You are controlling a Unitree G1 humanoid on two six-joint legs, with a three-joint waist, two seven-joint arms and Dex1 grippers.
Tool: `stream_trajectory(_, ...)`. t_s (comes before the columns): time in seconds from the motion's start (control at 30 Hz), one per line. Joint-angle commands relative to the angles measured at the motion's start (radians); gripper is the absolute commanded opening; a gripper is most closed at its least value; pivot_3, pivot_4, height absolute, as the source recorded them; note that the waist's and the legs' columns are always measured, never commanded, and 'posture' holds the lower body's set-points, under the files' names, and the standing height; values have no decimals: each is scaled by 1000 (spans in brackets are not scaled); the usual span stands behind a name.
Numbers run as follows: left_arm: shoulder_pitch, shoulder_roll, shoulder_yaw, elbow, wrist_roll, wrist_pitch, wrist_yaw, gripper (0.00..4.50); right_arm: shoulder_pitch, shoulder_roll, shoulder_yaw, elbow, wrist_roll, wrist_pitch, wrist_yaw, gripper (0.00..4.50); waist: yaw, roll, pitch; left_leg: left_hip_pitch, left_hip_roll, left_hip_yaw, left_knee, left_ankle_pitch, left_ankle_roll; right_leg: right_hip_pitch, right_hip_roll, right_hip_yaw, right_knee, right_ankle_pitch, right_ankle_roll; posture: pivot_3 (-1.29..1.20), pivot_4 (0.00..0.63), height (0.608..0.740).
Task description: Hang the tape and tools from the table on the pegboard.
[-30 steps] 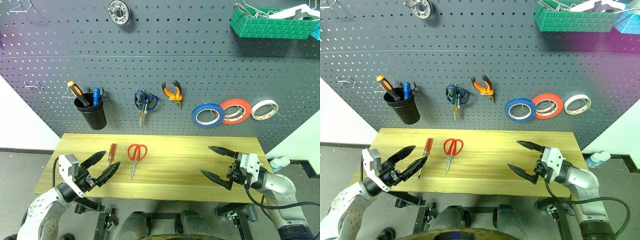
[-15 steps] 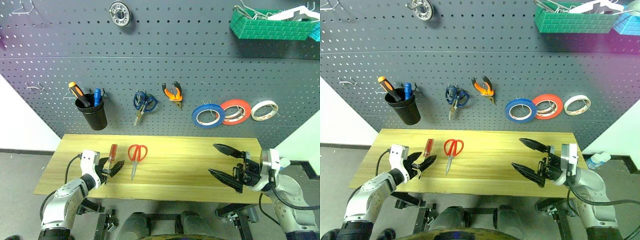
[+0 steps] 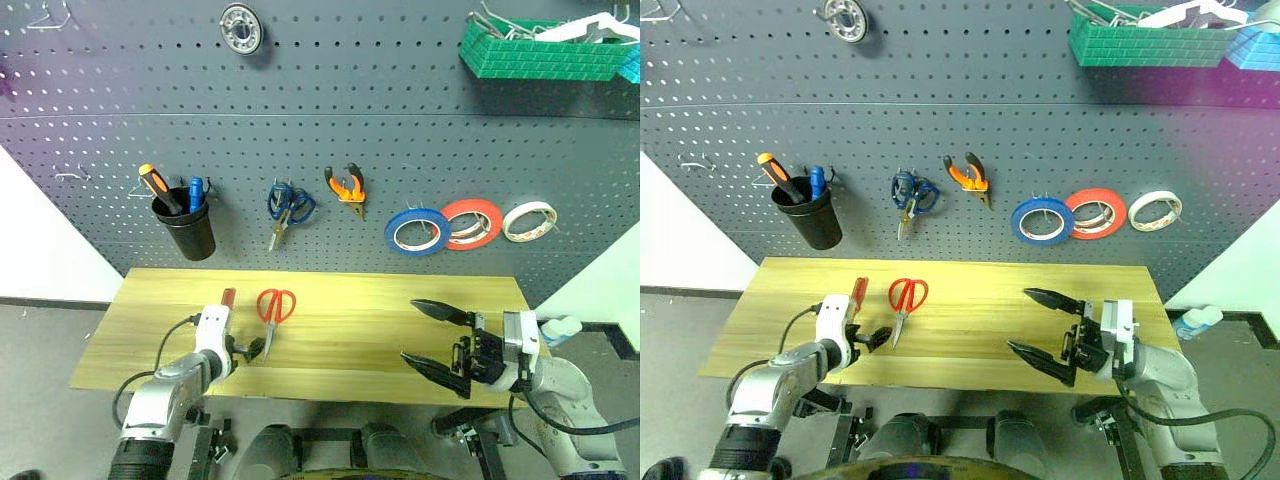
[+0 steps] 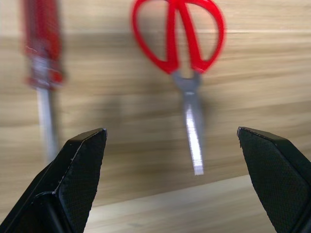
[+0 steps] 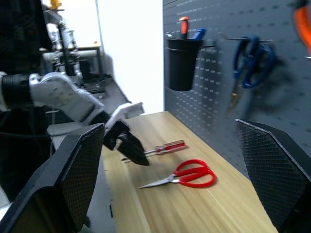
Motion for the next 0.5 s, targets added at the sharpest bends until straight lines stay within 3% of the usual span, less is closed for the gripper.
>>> stream_trajectory(0.03,-87,2,-32,2,37,45,24,4500,6,-3,1,-27,-29,-56,20,4469,-1,0,0,0,0,0,0,0,0,0,0,0,0,0,0,-44,32,734)
stream_trajectory(0.23,-183,-48,-18,64,35,130,53,4500,38,12,17,-32,-69,-112,17,4469,-3,0,0,0,0,0,0,0,0,0,0,0,0,1,-1,-57,34,734)
stream_trajectory(0.5,-213,-33,-56,82,115,134,103,4500,58,9,20,-37,-73,-134,1,4469,-2,0,0,0,0,0,1,0,0,0,0,0,0,1,0,-67,34,734)
